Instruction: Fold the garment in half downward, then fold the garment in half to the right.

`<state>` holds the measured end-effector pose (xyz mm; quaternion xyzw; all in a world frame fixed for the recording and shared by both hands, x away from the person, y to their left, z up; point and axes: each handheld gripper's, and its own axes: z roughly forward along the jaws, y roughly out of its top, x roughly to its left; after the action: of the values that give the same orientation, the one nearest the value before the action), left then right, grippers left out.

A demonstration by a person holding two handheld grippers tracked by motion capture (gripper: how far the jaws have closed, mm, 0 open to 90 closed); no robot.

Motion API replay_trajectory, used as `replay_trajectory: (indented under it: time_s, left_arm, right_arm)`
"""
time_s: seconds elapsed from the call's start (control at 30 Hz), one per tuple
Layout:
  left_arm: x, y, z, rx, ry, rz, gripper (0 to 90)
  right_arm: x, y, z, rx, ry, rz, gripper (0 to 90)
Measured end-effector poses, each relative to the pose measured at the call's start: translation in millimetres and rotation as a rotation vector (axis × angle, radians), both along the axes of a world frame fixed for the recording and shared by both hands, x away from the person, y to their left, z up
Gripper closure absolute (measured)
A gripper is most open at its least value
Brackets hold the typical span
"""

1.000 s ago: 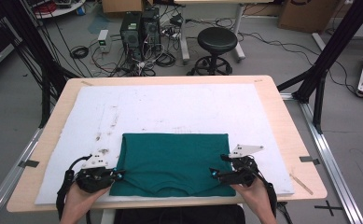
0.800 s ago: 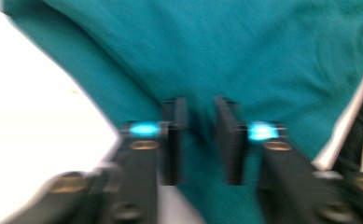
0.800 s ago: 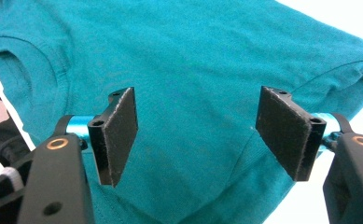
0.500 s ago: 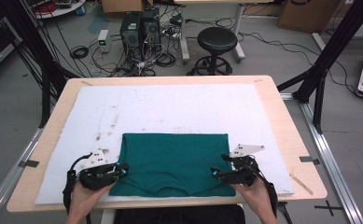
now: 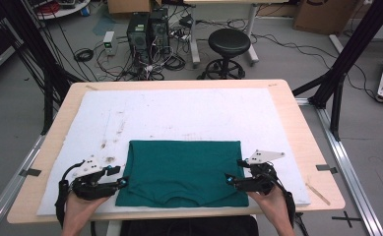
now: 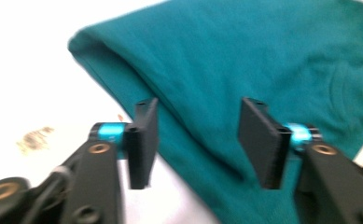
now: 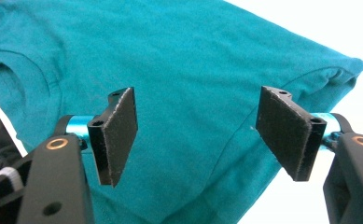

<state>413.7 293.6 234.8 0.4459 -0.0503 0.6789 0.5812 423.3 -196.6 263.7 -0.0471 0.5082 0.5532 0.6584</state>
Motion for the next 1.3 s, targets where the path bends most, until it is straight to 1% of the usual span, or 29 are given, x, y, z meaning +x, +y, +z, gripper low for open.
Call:
replay_trajectory:
  time_s: [0.03, 0.07, 0.1, 0.17, 0.27, 0.37, 0.5, 0.77, 0.87, 0.97, 1.07, 1.17, 1.3]
  left_arm:
    - [-0.4, -0.1, -0.7, -0.003, -0.019, -0.003, 40.6]
    - [-0.5, -0.5, -0.8, -0.004, -0.023, -0.002, 37.1]
    - [-0.5, -0.9, -0.8, -0.004, -0.025, 0.002, 34.4]
    - [0.0, -2.5, -0.6, -0.017, -0.026, 0.006, 30.1]
    - [-1.3, -2.5, -1.4, -0.025, -0.025, 0.001, 27.4]
    - [-4.8, 0.1, -3.2, -0.036, -0.033, -0.022, 26.2]
    - [-8.7, 2.9, -4.6, -0.043, -0.037, -0.042, 26.1]
    - [-8.9, 1.2, -4.7, -0.041, -0.037, -0.032, 26.1]
    - [-8.2, -0.6, -4.6, -0.047, -0.037, -0.028, 26.2]
    - [-7.9, -2.3, -4.7, -0.056, -0.033, -0.028, 26.2]
    - [-5.3, -5.3, -5.2, -0.073, -0.029, -0.020, 26.2]
    - [-1.2, -9.0, -5.3, -0.099, -0.025, -0.009, 26.2]
    - [3.2, -13.6, -7.0, -0.123, -0.019, 0.007, 26.4]
  right_arm:
    - [-0.3, -0.1, 0.0, 0.002, -0.004, 0.003, 27.9]
    - [-0.3, -0.6, 0.2, 0.006, -0.010, 0.005, 27.0]
    - [-0.4, -0.8, 0.4, 0.006, -0.011, 0.007, 26.1]
    - [-0.1, -1.7, 1.1, 0.011, -0.022, 0.006, 24.7]
    - [-0.1, -3.3, 2.0, 0.027, -0.020, 0.010, 22.3]
    - [-1.0, -5.2, 2.3, 0.042, -0.024, 0.023, 21.6]
    - [-1.9, -8.3, 1.3, 0.046, -0.024, 0.028, 21.6]
    - [-2.8, -11.8, 1.1, 0.054, -0.027, 0.030, 21.7]
    - [-1.9, -11.3, 1.2, 0.051, -0.024, 0.024, 21.7]
    - [-3.0, -11.4, 1.2, 0.051, -0.027, 0.031, 21.7]
    - [-2.6, -10.5, 2.5, 0.052, -0.025, 0.029, 21.7]
    - [-2.1, -8.2, 1.7, 0.047, -0.024, 0.025, 21.7]
    - [-4.1, -4.7, 0.5, 0.036, -0.032, 0.034, 21.7]
